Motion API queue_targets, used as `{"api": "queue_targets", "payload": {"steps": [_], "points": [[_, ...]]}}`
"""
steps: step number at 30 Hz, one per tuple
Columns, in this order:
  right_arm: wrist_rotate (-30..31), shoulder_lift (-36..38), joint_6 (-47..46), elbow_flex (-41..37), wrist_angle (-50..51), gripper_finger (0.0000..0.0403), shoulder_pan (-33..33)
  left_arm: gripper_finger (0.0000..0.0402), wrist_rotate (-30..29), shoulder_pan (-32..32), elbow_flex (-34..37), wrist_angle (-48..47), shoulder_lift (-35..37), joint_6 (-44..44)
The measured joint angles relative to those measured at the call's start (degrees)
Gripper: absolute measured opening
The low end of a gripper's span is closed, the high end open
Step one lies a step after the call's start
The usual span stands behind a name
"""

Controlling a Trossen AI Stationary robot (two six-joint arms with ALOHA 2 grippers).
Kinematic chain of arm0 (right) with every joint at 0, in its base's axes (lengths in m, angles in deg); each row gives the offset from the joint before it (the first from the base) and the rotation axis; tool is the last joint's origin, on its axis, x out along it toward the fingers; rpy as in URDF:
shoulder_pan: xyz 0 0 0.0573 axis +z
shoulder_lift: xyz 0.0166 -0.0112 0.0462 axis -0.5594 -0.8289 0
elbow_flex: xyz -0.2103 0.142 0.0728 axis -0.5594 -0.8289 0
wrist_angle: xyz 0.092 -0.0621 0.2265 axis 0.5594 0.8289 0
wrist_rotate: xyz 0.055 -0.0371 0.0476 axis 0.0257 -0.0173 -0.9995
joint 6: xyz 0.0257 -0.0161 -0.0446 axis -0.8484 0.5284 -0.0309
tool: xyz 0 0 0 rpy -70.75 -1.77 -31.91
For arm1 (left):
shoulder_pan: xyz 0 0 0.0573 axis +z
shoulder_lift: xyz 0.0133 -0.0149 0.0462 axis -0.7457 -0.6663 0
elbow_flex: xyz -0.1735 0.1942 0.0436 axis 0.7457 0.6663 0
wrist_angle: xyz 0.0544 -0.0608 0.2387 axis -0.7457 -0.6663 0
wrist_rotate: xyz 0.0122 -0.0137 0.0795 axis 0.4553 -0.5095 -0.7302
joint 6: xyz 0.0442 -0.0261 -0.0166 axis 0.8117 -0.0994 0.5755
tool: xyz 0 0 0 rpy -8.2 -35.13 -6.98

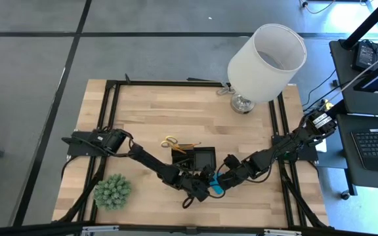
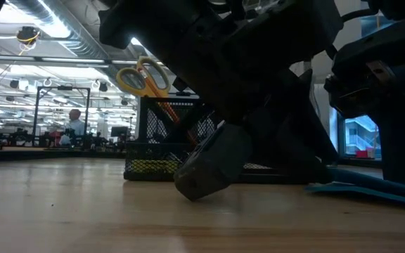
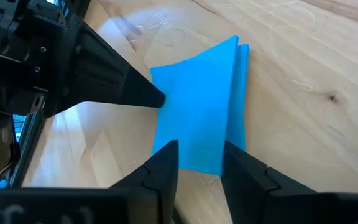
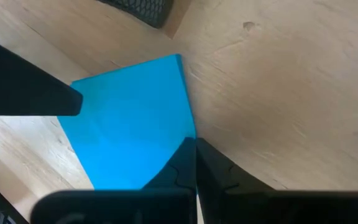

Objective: Pick and place office supplies into organizer
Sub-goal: Put the blue sticky notes into the desk organizer

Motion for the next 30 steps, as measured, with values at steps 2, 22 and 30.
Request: {"api": "queue_targets", "payload": {"steps": [2, 22, 30], "points": [[0.0, 0.0, 0.02, 0.0, 0.0, 0.0003, 0.0, 0.0095, 0.0, 0.0, 0.01, 0.33, 0.0, 0.12], [0.39, 0.0, 2.04, 0.0, -0.5, 0.0052, 0.12, 0.0003, 0.09, -0.02, 0.09, 1.15, -0.02, 1.13], [2.6, 0.0, 4.21, 4.29, 7.11, 0.0145, 0.17, 0.0003, -0.09, -0.04, 0.11, 1.24, -0.02, 1.08]]}}
